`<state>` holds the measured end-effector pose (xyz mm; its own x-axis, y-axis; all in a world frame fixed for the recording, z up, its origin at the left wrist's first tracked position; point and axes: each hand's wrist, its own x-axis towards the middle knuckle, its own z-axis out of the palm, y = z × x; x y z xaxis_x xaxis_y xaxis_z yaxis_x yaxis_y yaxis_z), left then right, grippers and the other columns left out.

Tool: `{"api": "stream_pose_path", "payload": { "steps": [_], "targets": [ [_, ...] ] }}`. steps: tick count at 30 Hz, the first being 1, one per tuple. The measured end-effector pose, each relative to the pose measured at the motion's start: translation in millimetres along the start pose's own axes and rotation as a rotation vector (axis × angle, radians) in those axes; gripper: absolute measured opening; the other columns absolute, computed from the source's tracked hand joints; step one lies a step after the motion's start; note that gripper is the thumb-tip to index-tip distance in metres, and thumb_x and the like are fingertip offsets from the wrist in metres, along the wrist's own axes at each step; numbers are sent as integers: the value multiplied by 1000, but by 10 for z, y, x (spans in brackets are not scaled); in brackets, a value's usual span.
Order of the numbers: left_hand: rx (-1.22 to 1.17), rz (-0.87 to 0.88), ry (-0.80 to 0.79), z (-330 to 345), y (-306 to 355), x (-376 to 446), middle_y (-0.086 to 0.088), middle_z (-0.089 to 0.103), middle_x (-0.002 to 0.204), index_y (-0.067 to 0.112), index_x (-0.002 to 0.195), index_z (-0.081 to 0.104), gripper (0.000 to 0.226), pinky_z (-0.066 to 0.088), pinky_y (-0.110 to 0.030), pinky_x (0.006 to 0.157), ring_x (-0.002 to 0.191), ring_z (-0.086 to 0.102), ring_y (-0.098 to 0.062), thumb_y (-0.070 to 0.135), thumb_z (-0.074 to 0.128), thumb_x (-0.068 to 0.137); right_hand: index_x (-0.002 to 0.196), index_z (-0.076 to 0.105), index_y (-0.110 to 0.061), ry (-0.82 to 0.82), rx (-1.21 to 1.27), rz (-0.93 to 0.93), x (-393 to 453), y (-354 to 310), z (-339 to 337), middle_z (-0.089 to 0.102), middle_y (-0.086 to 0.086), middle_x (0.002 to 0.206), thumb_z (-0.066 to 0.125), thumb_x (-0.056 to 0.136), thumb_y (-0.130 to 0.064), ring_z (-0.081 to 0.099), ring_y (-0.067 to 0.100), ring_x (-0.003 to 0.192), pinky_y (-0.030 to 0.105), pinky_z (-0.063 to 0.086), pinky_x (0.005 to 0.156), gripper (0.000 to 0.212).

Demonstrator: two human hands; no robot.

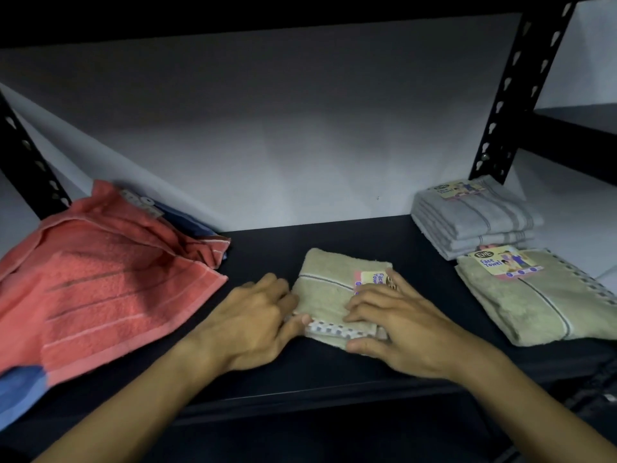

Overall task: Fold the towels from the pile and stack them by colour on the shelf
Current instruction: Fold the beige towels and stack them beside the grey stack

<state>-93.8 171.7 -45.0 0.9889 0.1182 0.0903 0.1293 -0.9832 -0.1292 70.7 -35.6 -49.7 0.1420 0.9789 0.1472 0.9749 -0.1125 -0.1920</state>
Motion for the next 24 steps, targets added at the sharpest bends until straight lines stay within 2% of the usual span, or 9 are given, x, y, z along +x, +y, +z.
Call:
{"api": "stream_pose_path", "payload": {
  "steps": [3, 5, 7, 9, 11, 14, 17, 21, 24],
  "targets": [
    [2, 66, 164, 24, 205, -120, 5, 53, 101, 21, 97, 63, 53, 48, -33, 80, 93, 48, -15, 58, 25, 101, 123, 61, -36, -27, -40, -66, -5, 207, -36, 45, -25, 137, 48, 93, -52, 18, -6, 139, 32, -8, 120, 36],
    [-15, 108, 225, 42, 330, -138, 3, 54, 101, 20, 91, 62, 49, 48, -32, 78, 93, 50, -16, 56, 30, 101, 118, 65, -33, 3, -80, -100, -10, 298, -49, 45, -18, 141, 61, 91, -33, 17, -1, 140, 24, -8, 118, 28],
    [-51, 144, 218, 35, 443, -127, 3, 55, 104, 19, 92, 61, 51, 48, -32, 79, 95, 51, -16, 57, 28, 101, 108, 71, -30, 46, -143, -110, -28, 363, -46, 51, -7, 135, 75, 78, -18, 29, 6, 133, 17, -4, 116, 32],
    [-121, 137, 167, -26, 473, -92, 4, 54, 111, 19, 97, 61, 57, 47, -32, 86, 103, 49, -14, 58, 20, 101, 109, 72, -29, 54, -157, -77, -55, 393, -51, 50, -6, 135, 75, 75, -11, 36, 10, 131, 15, 7, 114, 38],
    [-220, 92, 137, -81, 352, -24, 4, 51, 124, 19, 110, 61, 58, 44, -35, 98, 116, 44, -13, 55, 16, 100, 121, 66, -29, 61, -106, -42, -109, 371, -66, 44, -11, 140, 63, 81, -12, 34, 9, 134, 14, 11, 113, 44],
    [-152, 53, 137, -149, 51, 160, 1, 34, 153, 20, 143, 45, 50, 37, -44, 111, 142, 26, -18, 30, 35, 94, 133, 57, -26, 95, 66, 16, -136, 149, -102, 40, -18, 138, 49, 76, -21, 34, 3, 133, 17, 22, 113, 58],
    [0, 60, -196, -197, -148, 333, 11, -4, 165, 32, 157, 14, 82, 16, -36, 121, 151, -8, -9, 8, 48, 85, 129, 60, -30, 238, 114, 41, -43, -289, -10, 50, -20, 125, 48, 84, -42, 47, 2, 119, 20, 41, 97, 48],
    [-21, 108, -259, -66, -219, 346, 15, 1, 165, 37, 157, 11, 74, 35, -42, 112, 150, 11, -11, 15, 44, 95, 108, 70, -29, 366, -101, 85, 155, -661, 295, 59, -12, 96, 42, 84, -66, 56, 12, 92, 27, 52, 68, 52],
    [29, 107, -218, 11, -172, 280, 11, 7, 165, 32, 157, 12, 63, 45, -39, 101, 143, 24, -16, 23, 39, 101, 97, 72, -26, 364, -190, 78, 135, -595, 397, 59, -10, 90, 58, 81, -58, 55, 13, 84, 25, 52, 62, 38]
  ]
}}
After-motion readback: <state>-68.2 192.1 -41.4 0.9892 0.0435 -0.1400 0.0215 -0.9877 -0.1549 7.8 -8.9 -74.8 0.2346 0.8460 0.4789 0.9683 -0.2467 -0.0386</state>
